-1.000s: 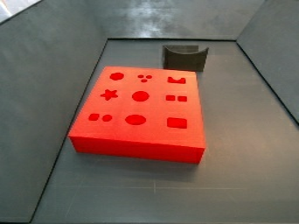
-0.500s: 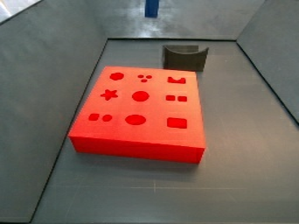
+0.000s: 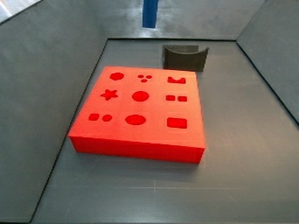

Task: Pick up the rectangle object. Move up. Place the rectangle object on the fixture. Regrasp the rectangle object. Move to above the board. Insert the rectangle object.
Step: Insert the rectangle object.

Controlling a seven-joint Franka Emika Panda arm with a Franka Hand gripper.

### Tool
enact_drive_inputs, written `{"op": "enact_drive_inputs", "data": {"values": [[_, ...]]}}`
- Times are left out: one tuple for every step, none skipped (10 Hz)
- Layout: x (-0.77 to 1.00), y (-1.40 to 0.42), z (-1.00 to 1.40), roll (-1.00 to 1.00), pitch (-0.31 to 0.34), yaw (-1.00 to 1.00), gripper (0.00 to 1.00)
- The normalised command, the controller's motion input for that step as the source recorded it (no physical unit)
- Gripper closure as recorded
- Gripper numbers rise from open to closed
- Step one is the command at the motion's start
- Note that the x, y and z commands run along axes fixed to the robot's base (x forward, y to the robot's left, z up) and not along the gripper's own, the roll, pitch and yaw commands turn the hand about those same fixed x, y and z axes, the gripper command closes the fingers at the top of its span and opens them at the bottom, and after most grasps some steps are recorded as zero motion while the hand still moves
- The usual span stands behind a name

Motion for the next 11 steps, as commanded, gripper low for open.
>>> {"op": "enact_drive_inputs", "data": {"values": [[0.01, 0.04, 0.0, -0.01, 0.0, 0.0, 1.0], [0.09, -0.11, -0.12, 0.0, -0.03, -0.89, 1.0], [0.0, 0.0, -0.25, 0.0, -0.014, -1.0, 1.0], [0.0, 0.0, -0.25, 0.0, -0.011, -1.0, 1.0], [0.0, 0.0, -0.26, 0.0, -0.007, -1.0, 1.0], [0.0, 0.0, -0.26, 0.0, -0.01, -1.0, 1.0], [0.0, 0.0, -0.26, 0.0, -0.007, -1.0, 1.0], [0.0, 0.0, -0.26, 0.0, -0.007, -1.0, 1.0], [0.0, 0.0, -0.26, 0.0, -0.001, -1.0, 1.0], [0.0, 0.0, -0.27, 0.0, 0.0, -1.0, 1.0], [0.0, 0.0, -0.29, 0.0, 0.0, -1.0, 1.0]]}}
